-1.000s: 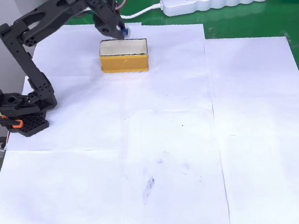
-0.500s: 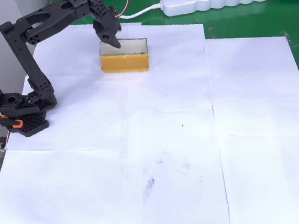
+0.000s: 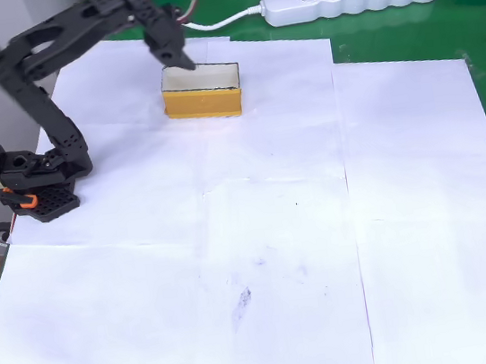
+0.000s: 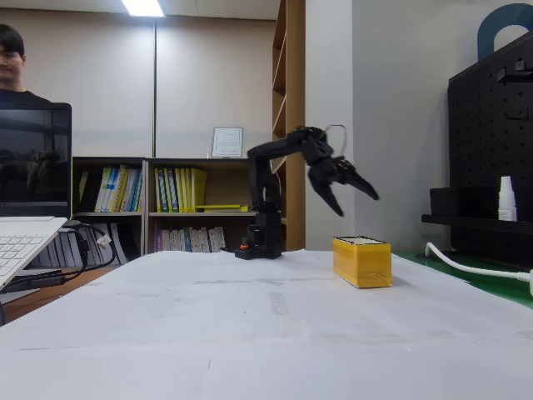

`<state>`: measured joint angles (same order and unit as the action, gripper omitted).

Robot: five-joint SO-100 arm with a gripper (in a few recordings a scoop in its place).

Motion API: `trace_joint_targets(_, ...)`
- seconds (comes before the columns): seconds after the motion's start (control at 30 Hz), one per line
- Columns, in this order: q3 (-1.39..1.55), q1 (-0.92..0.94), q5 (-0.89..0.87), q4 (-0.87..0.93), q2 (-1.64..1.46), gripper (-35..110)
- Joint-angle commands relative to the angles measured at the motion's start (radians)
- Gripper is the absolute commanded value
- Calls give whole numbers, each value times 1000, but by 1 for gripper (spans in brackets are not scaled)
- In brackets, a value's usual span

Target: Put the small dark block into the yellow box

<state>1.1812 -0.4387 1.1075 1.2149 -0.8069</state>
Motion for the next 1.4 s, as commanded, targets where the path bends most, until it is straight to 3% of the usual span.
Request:
trace_joint_targets(0.0, -152, 110, 179, 14, 313, 39)
trace_joint_targets(0.23, -430, 236, 229, -2, 538, 38)
trace_joint_targets(0.37, -614, 290, 238, -6, 730, 14)
trace_joint_targets(0.57, -893, 311, 241, -3, 950, 1)
trace_joint_targets(0.73, -1077, 364, 307, -35, 992, 0)
trace_joint_targets(1.03, -1077, 371, 302, 265, 994, 0)
trace_joint_targets(1.37, -1077, 373, 295, 270, 1002, 0)
